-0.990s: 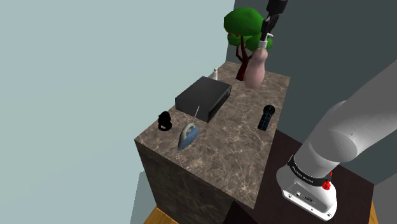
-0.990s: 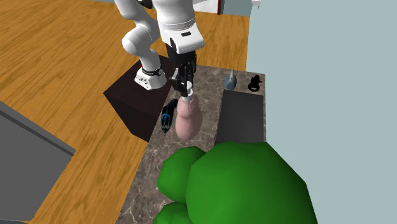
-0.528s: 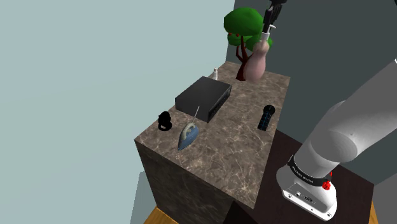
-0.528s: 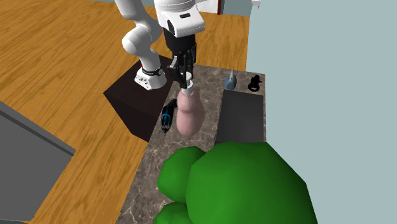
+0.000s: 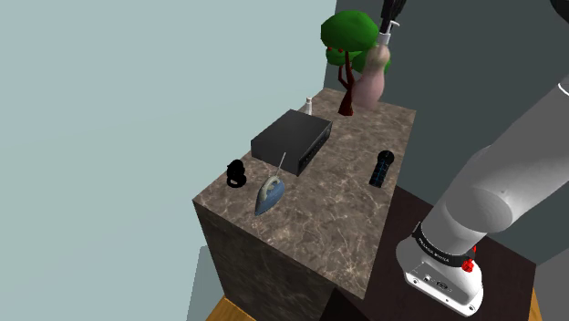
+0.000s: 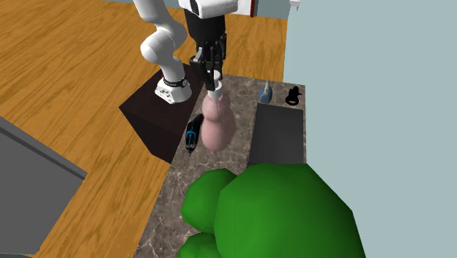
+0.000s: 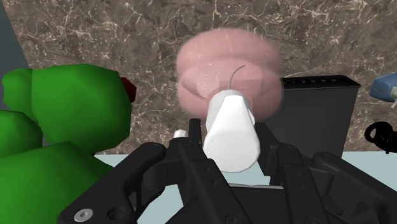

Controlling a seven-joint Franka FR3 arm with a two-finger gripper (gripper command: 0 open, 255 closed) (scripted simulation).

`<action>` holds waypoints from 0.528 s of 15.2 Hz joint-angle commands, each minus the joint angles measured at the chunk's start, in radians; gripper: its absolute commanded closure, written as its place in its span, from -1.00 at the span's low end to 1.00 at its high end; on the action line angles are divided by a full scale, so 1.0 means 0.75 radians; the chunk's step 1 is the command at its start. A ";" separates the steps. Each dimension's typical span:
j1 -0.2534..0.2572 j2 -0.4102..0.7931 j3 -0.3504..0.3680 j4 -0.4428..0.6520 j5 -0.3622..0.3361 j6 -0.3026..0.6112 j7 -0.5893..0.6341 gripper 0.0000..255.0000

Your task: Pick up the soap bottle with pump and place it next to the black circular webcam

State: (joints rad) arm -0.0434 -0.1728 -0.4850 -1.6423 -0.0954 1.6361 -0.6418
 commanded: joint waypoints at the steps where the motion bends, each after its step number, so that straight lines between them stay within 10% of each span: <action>1: 0.000 0.012 -0.003 0.053 0.006 -0.041 -0.007 1.00; 8: -0.002 0.084 -0.019 0.259 0.041 -0.181 -0.035 1.00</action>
State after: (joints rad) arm -0.0440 -0.1201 -0.4963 -1.4752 -0.0701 1.5169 -0.6633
